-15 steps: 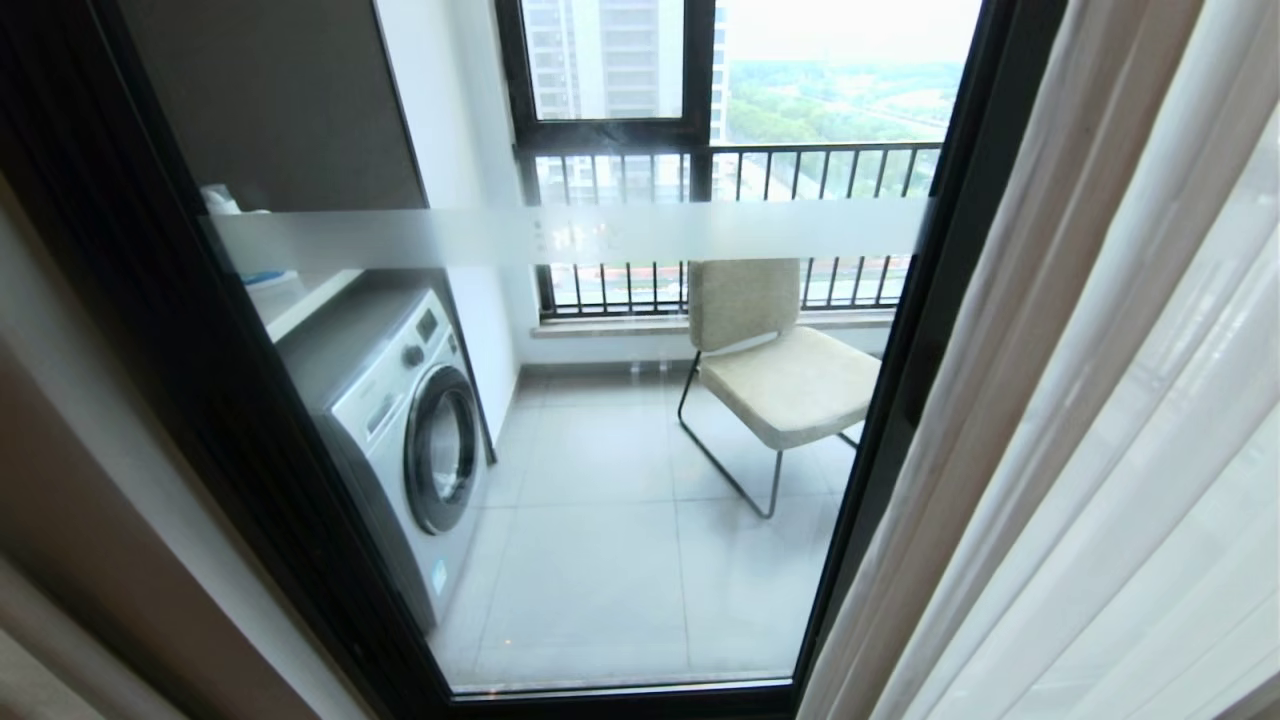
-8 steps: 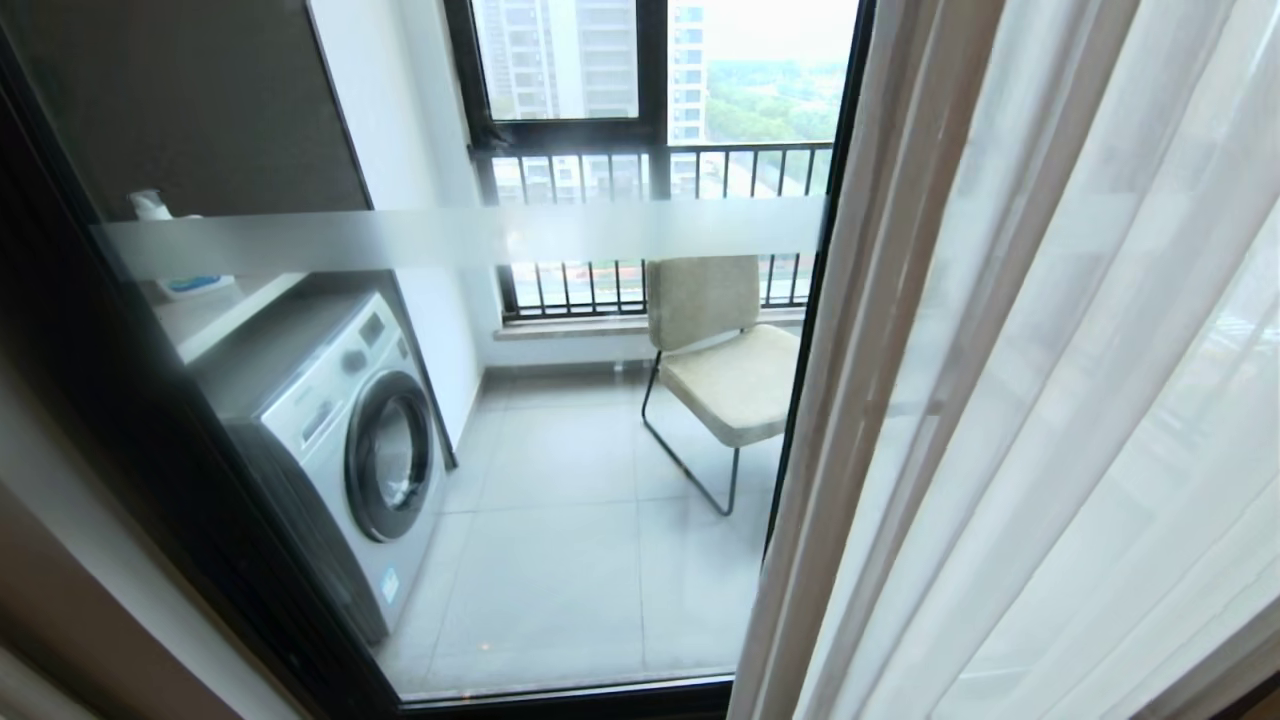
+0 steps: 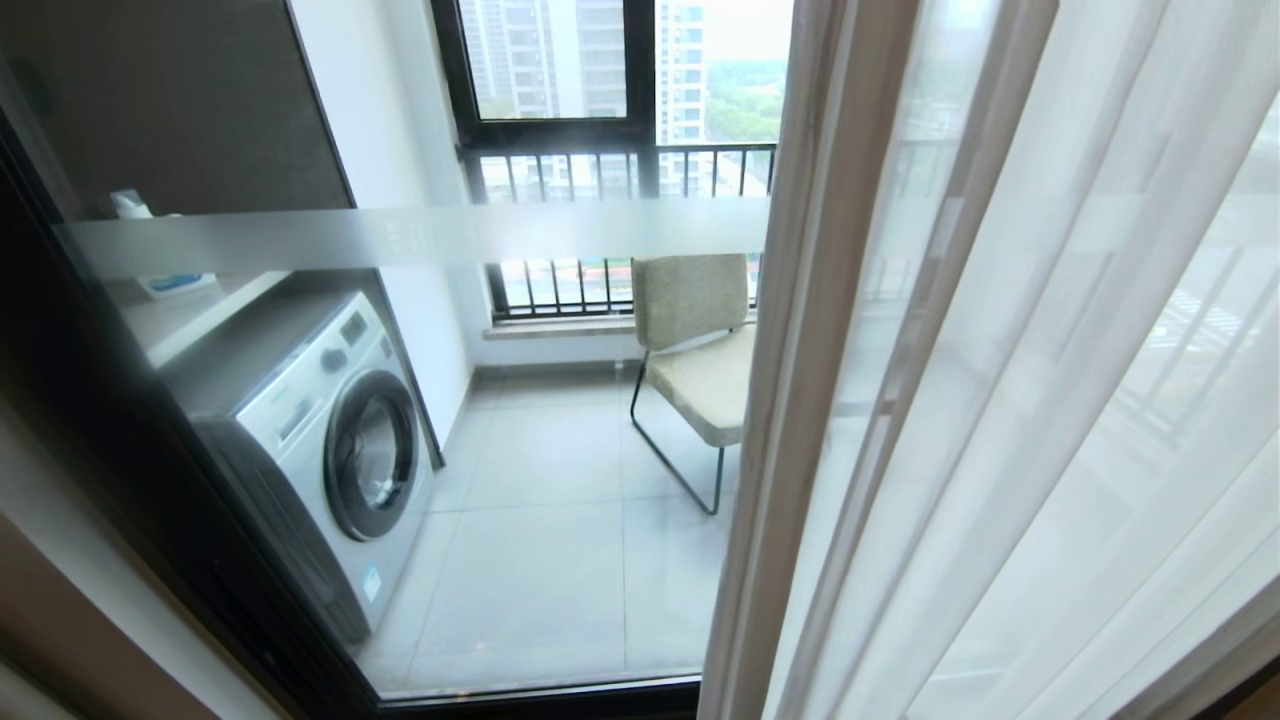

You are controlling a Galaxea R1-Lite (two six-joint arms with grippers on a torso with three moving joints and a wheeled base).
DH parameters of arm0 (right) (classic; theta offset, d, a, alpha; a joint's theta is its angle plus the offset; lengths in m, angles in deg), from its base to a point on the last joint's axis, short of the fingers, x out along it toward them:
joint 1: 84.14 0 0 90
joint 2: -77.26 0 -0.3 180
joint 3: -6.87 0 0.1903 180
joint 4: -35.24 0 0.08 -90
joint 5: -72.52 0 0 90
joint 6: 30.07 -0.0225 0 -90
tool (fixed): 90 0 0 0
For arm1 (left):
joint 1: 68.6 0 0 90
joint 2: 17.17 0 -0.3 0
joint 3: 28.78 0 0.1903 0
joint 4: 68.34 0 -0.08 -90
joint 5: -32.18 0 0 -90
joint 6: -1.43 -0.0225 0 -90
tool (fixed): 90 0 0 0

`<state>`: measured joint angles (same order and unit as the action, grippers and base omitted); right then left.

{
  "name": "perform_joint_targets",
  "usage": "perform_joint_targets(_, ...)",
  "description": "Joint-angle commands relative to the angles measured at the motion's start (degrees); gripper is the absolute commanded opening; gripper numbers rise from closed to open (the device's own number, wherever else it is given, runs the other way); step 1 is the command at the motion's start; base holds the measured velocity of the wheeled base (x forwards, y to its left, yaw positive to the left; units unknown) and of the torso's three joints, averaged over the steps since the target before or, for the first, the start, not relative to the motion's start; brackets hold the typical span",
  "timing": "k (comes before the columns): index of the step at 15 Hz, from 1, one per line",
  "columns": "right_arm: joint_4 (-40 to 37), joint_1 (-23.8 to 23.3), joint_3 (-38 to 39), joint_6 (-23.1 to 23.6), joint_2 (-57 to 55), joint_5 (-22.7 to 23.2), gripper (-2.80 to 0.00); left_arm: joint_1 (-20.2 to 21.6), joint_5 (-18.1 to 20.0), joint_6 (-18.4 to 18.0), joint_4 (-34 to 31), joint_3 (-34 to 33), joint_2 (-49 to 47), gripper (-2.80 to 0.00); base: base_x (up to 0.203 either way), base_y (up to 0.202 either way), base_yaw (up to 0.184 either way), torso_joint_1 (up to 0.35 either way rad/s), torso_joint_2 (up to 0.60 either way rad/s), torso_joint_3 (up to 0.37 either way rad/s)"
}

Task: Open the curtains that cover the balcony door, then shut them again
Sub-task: Pull the inner curtains open on both sides

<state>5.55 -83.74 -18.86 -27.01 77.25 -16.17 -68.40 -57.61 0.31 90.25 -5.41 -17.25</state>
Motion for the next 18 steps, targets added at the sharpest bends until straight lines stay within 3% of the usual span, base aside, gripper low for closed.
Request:
perform_joint_targets(1, 0.0, 0.04, -0.01, 0.06, 0.0, 0.05, -2.8, 0.06, -0.03, -0.02, 0.07, 0.0, 0.07, -2.8, 0.0, 0.0, 0.0, 0.0, 0.0, 0.0)
perform_joint_targets(10, 0.08, 0.04, -0.01, 0.36, 0.0, 0.0, -2.8, 0.06, -0.03, -0.02, 0.07, 0.0, 0.07, -2.8, 0.0, 0.0, 0.0, 0.0, 0.0, 0.0)
perform_joint_targets(14, 0.79, -0.01, -0.01, 7.0, 0.0, 0.09, -2.8, 0.06, -0.03, -0.02, 0.07, 0.0, 0.07, -2.8, 0.0, 0.0, 0.0, 0.0, 0.0, 0.0)
perform_joint_targets(18, -0.35, 0.02, -4.87, 6.82, -3.12, 1.82, -2.8, 0.06, -0.03, -0.02, 0.07, 0.0, 0.07, -2.8, 0.0, 0.0, 0.0, 0.0, 0.0, 0.0)
